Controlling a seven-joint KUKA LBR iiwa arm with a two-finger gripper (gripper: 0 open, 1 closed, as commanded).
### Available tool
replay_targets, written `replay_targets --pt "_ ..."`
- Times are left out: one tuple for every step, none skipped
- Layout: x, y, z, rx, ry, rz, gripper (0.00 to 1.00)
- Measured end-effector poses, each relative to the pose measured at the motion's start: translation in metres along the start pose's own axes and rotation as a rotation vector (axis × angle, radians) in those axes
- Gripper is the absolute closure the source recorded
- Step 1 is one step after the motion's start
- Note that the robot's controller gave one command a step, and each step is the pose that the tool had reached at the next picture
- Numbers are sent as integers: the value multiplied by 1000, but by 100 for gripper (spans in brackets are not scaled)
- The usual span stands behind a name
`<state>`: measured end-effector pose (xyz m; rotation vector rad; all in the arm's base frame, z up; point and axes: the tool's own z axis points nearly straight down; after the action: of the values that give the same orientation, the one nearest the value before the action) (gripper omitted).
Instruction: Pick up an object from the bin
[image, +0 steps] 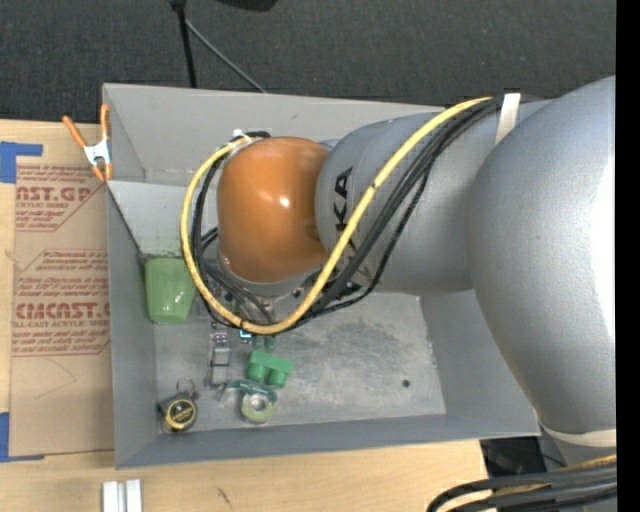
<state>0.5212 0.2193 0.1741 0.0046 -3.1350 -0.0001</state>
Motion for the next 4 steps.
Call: replay_targets --pt "23 -68 107 2 0 -263 0" --pt "25 -90 73 1 -9 -251 0" --pt "33 -65 71 0 -7 -368 0" --pt "31 -73 105 0 -13 -421 0"
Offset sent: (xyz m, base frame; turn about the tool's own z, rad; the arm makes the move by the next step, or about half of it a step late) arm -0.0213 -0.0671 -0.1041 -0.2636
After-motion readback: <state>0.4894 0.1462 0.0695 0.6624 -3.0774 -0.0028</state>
